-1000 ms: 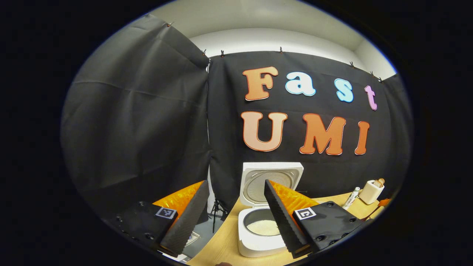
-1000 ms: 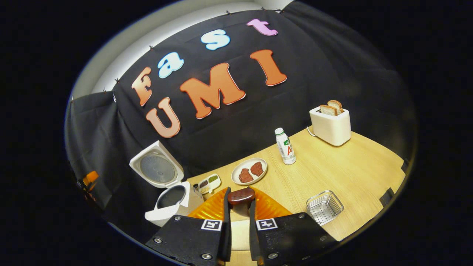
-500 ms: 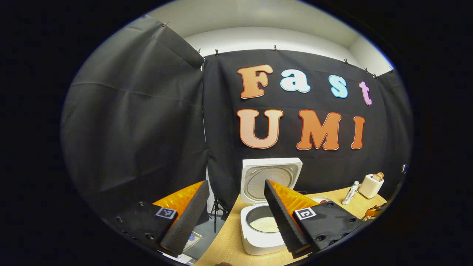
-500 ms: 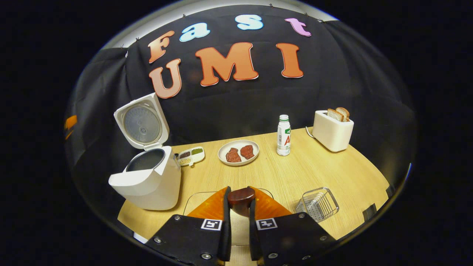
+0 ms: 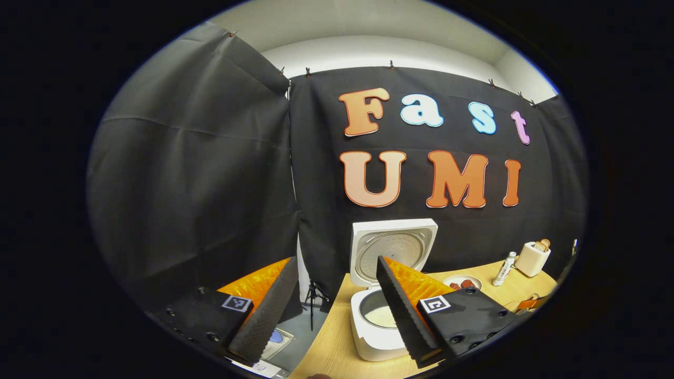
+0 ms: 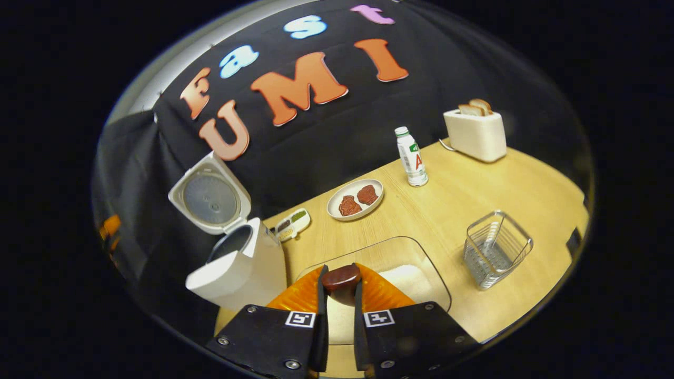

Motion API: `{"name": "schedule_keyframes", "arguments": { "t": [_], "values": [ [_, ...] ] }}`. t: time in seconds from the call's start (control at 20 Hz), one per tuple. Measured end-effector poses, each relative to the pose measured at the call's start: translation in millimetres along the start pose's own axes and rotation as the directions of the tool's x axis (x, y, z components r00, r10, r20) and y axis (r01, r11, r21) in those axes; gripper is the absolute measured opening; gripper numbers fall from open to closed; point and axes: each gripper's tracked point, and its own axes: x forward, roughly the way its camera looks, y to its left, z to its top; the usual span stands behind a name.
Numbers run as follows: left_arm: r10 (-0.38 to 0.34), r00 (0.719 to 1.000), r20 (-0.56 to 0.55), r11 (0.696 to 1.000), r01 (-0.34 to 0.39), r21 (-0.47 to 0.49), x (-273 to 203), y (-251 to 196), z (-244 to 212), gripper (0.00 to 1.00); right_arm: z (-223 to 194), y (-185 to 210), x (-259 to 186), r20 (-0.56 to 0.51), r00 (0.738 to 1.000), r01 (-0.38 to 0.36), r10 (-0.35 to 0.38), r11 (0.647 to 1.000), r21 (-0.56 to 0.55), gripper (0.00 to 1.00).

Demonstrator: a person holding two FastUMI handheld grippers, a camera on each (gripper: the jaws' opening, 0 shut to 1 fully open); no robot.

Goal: Close the left gripper, press the button to open the rice cooker; take a wooden spoon from the chopstick holder with the right hand, scoop a spoonful of rice and pour it into the rice cooker, then put the wooden spoon back into the chopstick holder.

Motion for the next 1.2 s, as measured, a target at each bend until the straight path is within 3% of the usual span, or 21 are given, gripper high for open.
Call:
{"name": "schedule_keyframes", "arguments": {
  "t": [0.15, 0.25, 0.3, 0.35, 0.55, 0.75, 1.05, 1.2],
  "values": [
    [-0.009, 1.0, -0.001, 1.0, 0.009, 0.021, 3.1, -4.5, -1.4, 1.0, 4.1, -13.4, -0.6, 0.036, 0.999, -0.027, 0.019, 0.971, 0.238, 0.19],
    [-0.018, 1.0, 0.002, 1.0, 0.018, 0.025, 5.8, -8.2, -1.3, 1.0, 2.7, -32.0, -3.8, 0.056, 0.998, -0.036, 0.016, 0.928, 0.37, 0.19],
    [-0.022, 1.0, 0.004, 0.999, 0.022, 0.023, 7.3, -10.5, 0.6, 1.0, 1.1, -39.5, -4.5, 0.063, 0.998, -0.04, 0.014, 0.901, 0.431, 0.24],
    [-0.026, 1.0, 0.008, 0.999, 0.026, 0.02, 8.3, -12.9, 1.9, 1.0, 0.4, -48.3, -5.7, 0.069, 0.998, -0.042, 0.009, 0.874, 0.484, 0.19],
    [-0.04, 0.999, 0.018, 0.999, 0.039, 0.021, 10.5, -20.0, 6.6, 1.0, -4.1, -74.1, -8.8, 0.085, 0.996, -0.057, 0.003, 0.762, 0.645, 0.19],
    [-0.045, 0.998, 0.031, 0.999, 0.044, 0.029, 7.0, -24.2, 11.1, 1.0, 6.9, -76.3, -13.5, 0.133, 0.99, -0.123, 0.038, 0.682, 0.721, 0.19],
    [-0.029, 0.998, 0.052, 1.0, 0.029, 0.004, 1.1, -20.1, 20.1, 1.0, 45.0, -66.3, -21.7, 0.2, 0.977, -0.199, 0.076, 0.66, 0.725, 0.19],
    [-0.013, 0.999, 0.052, 1.0, 0.013, -0.007, -2.2, -16.3, 18.6, 1.0, 47.4, -68.6, -21.3, 0.196, 0.977, -0.2, 0.079, 0.649, 0.734, 0.19]
  ]
}}
